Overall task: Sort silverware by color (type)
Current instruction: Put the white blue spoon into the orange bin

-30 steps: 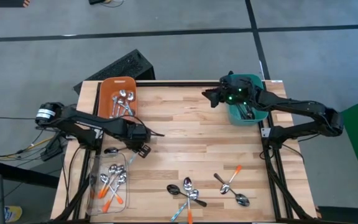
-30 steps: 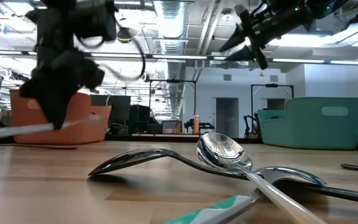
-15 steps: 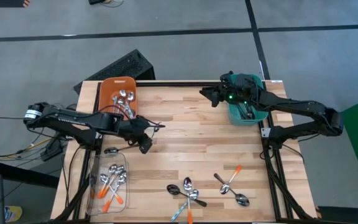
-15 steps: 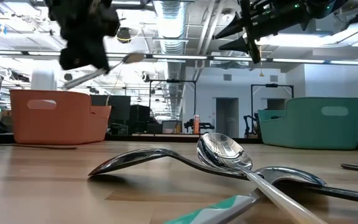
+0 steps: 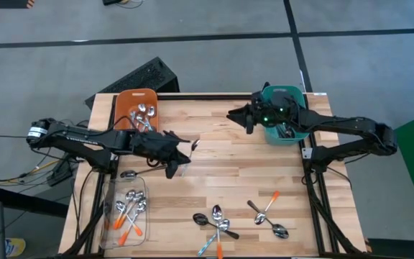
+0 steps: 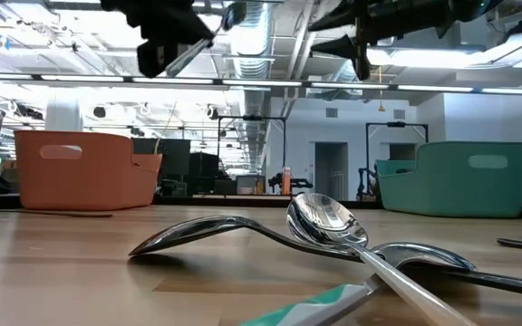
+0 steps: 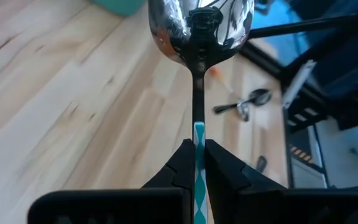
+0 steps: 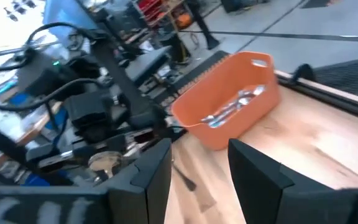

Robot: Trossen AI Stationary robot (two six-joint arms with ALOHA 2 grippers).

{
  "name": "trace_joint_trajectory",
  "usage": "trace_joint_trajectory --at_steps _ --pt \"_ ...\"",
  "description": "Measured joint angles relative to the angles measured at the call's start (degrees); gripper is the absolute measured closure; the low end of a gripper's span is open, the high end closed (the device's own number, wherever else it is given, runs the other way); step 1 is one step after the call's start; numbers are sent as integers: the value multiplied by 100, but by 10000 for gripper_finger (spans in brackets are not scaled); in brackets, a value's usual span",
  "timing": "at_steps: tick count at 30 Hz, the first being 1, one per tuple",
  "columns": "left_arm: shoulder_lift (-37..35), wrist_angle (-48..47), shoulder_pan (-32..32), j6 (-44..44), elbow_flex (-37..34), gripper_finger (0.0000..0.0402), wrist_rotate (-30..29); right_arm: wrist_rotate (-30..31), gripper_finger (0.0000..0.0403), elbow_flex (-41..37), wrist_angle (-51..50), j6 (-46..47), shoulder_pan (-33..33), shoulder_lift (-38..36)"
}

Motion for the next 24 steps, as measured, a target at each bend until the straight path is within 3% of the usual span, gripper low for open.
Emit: trace_joint_trajectory --at_steps 10,20,24 --pt "0 745 7 324 1 396 163 -140 223 -1 111 3 256 0" --pt "0 1378 7 883 1 396 711 -140 223 -1 379 4 492 0" --pt "0 1765 58 1079 1 396 789 -136 223 1 1070 4 630 172"
